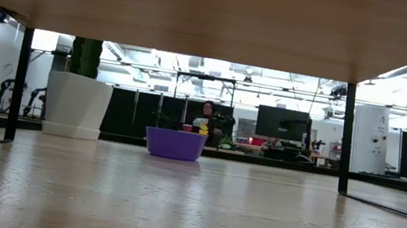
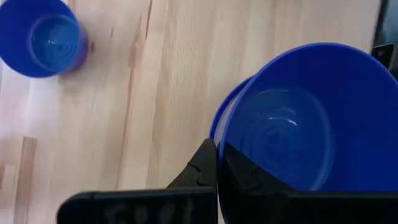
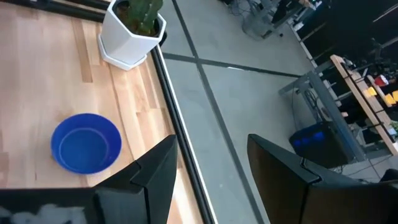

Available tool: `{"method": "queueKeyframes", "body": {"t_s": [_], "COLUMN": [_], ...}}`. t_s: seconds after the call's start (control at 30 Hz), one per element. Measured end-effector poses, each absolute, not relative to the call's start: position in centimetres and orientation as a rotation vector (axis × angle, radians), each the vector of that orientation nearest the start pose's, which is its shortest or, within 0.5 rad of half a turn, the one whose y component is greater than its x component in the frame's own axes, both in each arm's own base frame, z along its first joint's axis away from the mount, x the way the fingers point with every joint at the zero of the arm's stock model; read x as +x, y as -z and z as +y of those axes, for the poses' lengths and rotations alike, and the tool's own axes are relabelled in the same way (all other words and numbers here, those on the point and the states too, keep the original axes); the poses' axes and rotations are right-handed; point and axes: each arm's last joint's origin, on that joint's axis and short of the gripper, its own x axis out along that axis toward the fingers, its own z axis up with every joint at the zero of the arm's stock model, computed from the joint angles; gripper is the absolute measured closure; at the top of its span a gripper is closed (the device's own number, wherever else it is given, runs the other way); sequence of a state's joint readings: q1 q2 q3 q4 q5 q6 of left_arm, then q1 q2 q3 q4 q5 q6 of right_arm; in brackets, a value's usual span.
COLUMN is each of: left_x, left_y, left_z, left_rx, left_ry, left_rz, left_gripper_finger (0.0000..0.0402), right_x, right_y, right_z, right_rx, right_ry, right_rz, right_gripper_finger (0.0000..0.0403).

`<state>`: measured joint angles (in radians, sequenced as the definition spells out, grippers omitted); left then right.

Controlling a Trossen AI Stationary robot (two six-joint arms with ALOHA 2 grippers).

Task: Pick & Place Mini bowls
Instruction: Stack the right blue bowl on the blue bowl on the shelf

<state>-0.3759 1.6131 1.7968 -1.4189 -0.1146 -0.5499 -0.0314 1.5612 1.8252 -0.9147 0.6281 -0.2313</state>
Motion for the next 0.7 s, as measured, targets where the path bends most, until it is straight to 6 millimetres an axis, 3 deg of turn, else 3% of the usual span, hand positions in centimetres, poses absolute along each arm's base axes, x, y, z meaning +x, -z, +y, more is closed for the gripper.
{"method": "queueKeyframes", "body": {"t_s": [0.5, 0.7], "left_x": [27.8, 28.0], "left_y": [-35.2, -35.0], "left_z": [-10.6, -10.7], "left_rx": [-0.162, -0.183], "left_ry": [-0.121, -0.115], "left_rz": [1.28, 1.266], "left_gripper_finger": [0.0401, 0.0401], "right_x": [31.0, 31.0], "right_y": [-43.4, -43.4], "right_z": [-2.7, -2.7], "right_rx": [-0.407, -0.41], "right_ry": [0.562, 0.56], "right_rz": [0.708, 0.709], "right_gripper_finger": [0.0211, 0.0211]}}
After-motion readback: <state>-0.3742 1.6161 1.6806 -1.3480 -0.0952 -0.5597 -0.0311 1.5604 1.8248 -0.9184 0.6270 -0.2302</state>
